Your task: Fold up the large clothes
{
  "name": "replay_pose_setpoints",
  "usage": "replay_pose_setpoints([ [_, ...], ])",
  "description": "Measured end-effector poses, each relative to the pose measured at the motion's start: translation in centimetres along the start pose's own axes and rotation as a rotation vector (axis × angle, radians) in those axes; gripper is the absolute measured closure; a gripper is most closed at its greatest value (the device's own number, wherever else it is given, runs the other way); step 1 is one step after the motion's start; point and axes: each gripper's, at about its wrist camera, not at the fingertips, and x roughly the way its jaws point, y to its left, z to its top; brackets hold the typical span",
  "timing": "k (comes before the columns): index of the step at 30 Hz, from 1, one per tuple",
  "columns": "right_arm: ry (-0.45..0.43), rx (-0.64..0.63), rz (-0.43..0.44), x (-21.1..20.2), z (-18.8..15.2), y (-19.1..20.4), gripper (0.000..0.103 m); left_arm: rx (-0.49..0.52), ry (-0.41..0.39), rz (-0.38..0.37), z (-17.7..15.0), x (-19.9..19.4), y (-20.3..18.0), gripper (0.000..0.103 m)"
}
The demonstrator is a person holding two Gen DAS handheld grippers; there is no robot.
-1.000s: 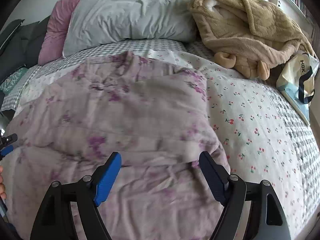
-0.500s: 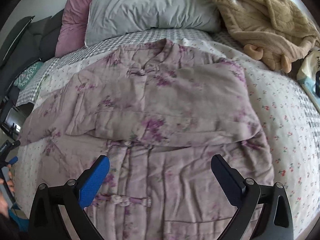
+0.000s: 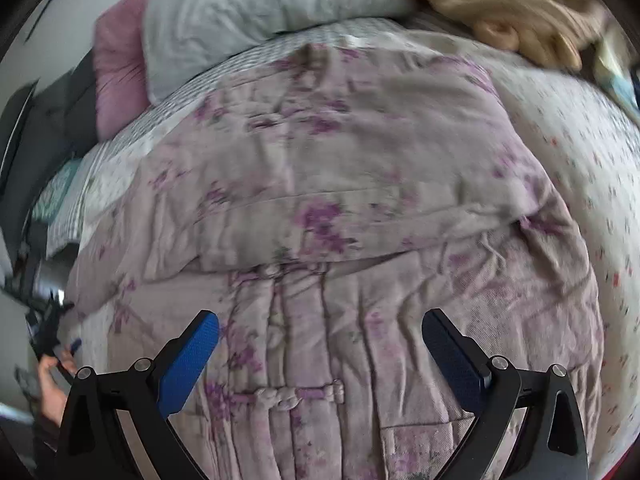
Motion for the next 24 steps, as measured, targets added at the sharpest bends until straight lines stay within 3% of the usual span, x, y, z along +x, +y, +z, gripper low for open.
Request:
replay_pose_setpoints([
  [2, 0.018, 0.037, 0.003, 0.4, 0.3, -1.0, 0.001, 0.018, -0.018, -0.003, 0.3, 0.5, -0.6, 0.011],
  [6, -0.003, 0.073, -0.015, 0.4, 1.0, -2.5, 0.001, 0.011, -0.02, -0.002, 1.0, 1.0, -1.3, 0.049],
  [7, -0.011, 0.075, -0.026, 0.3, 1.1, -2.7, 0.001, 0.006, -0.019, -0.001, 1.1, 0.9, -1.6, 0.064],
  [10, -0.025, 0.065, -0.059, -0.1, 1.5, -3.2, 0.001, 0.02, -0.049, 0.002, 1.3, -0.1, -2.6, 0.08],
  [13, -0.026, 0.073, -0.036, -0.6, 1.6, -3.8, 0.001, 0.072, -0.139, 0.001, 1.2, -2.9, -5.0, 0.082],
  [16, -0.033, 0.095, -0.006, -1.1, 1.8, -4.2, 0.001, 0.103, -0.187, -0.053, 0.7, -5.6, -7.6, 0.084],
  [24, -0.073, 0.083, -0.004, -2.6, 1.6, -4.3, 0.001, 0.259, -0.16, -0.185, -3.2, -11.1, -16.5, 0.086],
])
